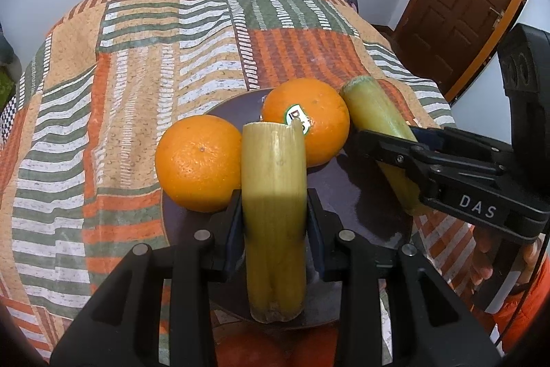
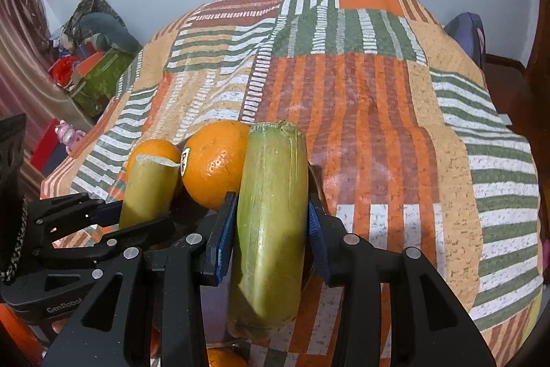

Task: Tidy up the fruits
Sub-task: 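Lower both corn cobs onto the plate beside the oranges and open both tools, then raise both open tools away from the plate toward the tomatoes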

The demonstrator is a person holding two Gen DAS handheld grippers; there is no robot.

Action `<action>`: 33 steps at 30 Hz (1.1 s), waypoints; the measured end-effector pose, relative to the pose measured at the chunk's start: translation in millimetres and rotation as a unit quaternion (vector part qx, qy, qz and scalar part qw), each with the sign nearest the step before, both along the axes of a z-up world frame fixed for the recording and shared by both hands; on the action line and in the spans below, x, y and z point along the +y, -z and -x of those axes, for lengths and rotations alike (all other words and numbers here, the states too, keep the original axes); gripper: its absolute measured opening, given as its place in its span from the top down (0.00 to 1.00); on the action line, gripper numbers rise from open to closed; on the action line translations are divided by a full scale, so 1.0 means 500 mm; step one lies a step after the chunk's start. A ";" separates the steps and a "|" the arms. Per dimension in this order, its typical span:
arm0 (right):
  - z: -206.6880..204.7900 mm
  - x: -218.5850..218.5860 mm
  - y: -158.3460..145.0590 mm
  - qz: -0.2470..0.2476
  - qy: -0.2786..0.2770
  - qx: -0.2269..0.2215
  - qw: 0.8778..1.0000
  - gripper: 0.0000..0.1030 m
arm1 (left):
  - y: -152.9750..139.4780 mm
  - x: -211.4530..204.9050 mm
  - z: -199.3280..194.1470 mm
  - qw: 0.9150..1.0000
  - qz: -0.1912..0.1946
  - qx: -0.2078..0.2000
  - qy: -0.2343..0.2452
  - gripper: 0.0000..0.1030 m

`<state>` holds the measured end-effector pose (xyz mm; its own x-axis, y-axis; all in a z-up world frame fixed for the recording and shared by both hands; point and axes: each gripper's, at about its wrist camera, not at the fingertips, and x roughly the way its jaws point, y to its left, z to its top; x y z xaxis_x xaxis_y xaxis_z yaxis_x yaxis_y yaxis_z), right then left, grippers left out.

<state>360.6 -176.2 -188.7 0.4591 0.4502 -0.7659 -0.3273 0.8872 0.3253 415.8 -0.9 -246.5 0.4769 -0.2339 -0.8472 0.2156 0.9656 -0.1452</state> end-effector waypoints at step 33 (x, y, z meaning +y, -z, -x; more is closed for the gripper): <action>0.144 0.014 -0.119 0.025 -0.029 -0.078 0.996 0.52 | -0.125 0.034 0.154 0.998 -0.025 -0.049 -0.017 0.61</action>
